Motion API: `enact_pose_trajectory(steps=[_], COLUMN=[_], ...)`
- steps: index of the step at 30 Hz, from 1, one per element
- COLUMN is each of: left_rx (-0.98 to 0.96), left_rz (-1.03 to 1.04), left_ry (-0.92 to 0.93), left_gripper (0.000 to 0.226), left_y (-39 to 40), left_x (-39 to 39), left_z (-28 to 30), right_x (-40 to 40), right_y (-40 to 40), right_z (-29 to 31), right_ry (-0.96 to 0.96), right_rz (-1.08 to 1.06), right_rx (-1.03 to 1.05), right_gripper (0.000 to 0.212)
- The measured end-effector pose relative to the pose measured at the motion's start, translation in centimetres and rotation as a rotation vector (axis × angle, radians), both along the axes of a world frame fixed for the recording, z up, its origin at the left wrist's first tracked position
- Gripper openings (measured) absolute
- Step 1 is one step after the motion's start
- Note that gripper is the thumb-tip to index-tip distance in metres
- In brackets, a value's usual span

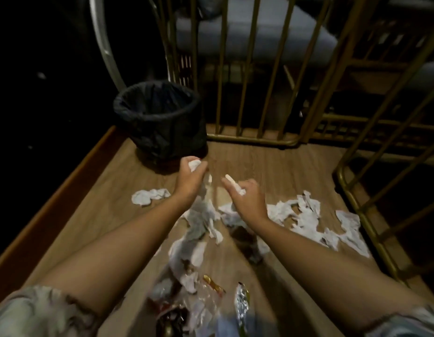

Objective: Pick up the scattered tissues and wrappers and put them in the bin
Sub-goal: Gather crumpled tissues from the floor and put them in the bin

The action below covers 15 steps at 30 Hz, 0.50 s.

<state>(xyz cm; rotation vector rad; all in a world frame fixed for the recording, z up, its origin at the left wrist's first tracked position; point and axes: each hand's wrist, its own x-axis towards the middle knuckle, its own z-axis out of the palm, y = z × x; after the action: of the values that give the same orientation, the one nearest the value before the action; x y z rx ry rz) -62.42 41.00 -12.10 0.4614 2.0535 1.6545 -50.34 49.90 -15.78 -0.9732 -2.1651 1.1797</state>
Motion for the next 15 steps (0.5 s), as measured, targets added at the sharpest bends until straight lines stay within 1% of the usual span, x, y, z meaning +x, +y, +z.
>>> enact_pose_trajectory(steps=[1,3,5,7,8,11,12,14,15], left_rx=[0.005,-0.031,-0.066,-0.087,-0.087,-0.07,-0.069,-0.047,-0.027], left_rz=[0.001,-0.001,0.021,0.09,0.127,0.175,0.197,0.269,0.314], left_ry=[-0.013,0.023,0.073,0.096,0.104,0.091,0.091,0.096,0.089], left_gripper=[0.047,0.057,0.053,0.05,0.05,0.056,0.06,0.064,0.063], left_y=[-0.1,-0.5,-0.8,-1.0,-1.2,-1.1,-0.8,-0.2,0.3], left_x=[-1.2,-3.7,-6.5,-9.4,-10.8,-14.5,-15.6,-18.0,-19.2], left_z=[1.1,3.3,5.0,6.5,7.2,8.7,9.0,9.4,9.5], right_x=[-1.6,-5.1,-8.7,-12.1,-13.6,-17.1,-18.2,-20.3,-21.5], right_y=[0.0,0.5,0.9,1.0,1.0,1.4,1.7,2.2,2.7], right_z=[1.6,4.7,7.6,9.8,10.8,13.7,14.4,16.0,16.4], right_ry=[0.027,0.021,-0.006,-0.032,-0.023,0.086,0.102,0.121,0.13], right_rz=[0.002,-0.021,-0.046,-0.047,-0.05,-0.029,-0.001,0.05,0.057], right_rx=[-0.019,-0.07,-0.225,-0.375,-0.429,-0.611,-0.668,-0.781,-0.836], right_gripper=[0.057,0.054,0.041,0.024,0.02,0.024,0.021,0.003,0.011])
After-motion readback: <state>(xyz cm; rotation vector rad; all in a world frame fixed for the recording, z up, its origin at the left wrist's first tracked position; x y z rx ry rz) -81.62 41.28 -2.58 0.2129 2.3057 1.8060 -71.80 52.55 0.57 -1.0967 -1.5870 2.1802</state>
